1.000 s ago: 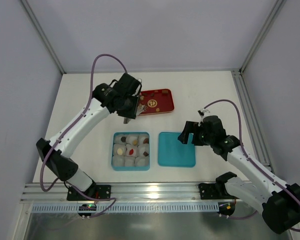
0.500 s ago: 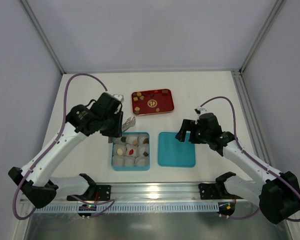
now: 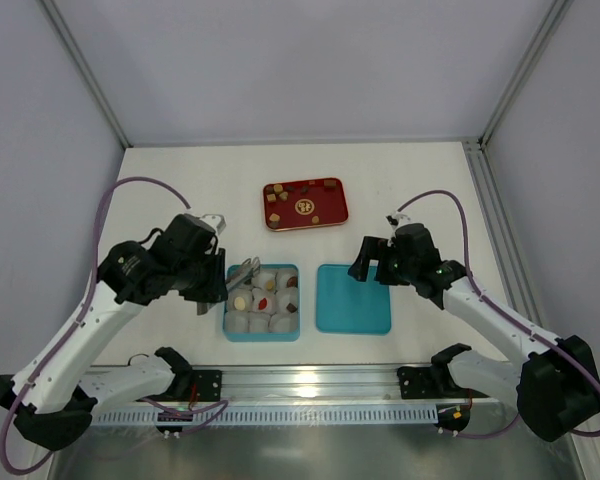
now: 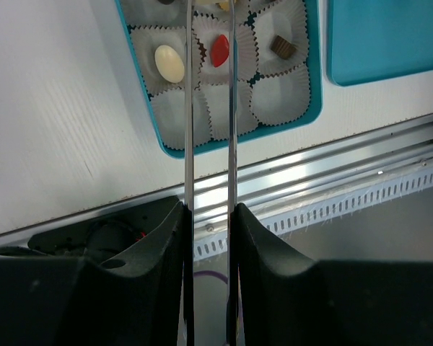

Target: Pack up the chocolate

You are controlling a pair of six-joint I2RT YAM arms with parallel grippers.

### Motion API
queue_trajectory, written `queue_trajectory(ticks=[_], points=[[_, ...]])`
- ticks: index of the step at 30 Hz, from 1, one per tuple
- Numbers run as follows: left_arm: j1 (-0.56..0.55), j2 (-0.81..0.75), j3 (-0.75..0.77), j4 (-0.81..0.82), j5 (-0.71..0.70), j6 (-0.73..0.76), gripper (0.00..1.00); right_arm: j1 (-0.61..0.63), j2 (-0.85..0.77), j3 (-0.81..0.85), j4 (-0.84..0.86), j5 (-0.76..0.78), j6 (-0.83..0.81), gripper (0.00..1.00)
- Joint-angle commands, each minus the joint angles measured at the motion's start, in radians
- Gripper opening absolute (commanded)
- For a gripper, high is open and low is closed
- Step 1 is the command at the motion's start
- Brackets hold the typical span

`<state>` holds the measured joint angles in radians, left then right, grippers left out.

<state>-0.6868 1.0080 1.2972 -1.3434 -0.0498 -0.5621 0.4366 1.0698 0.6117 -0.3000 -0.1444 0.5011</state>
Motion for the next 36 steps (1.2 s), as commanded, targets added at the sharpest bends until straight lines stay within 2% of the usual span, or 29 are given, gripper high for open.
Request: queue_trajectory(ticks=[1,15,27,36], points=[[-0.003,-0.058,-0.024,-0.082,0.037,-0.033,0.21,0.008,0.007,0.031,0.045,0.006,0.011,1.00],[-0.003,-0.187,-0.084,-0.212,0.047,-0.067,0.20,0.028,0.006,0.031,0.050,0.019,0.019,1.00],[-0.003,-0.161,-0.081,-0.316,0.045,-0.025,0.20,0.033,0.002,0.019,0.056,0.020,0.025,1.00],[-0.029,-0.137,-0.116,-0.319,0.105,-0.002,0.18,0.045,0.012,0.028,0.061,0.019,0.025,1.00]])
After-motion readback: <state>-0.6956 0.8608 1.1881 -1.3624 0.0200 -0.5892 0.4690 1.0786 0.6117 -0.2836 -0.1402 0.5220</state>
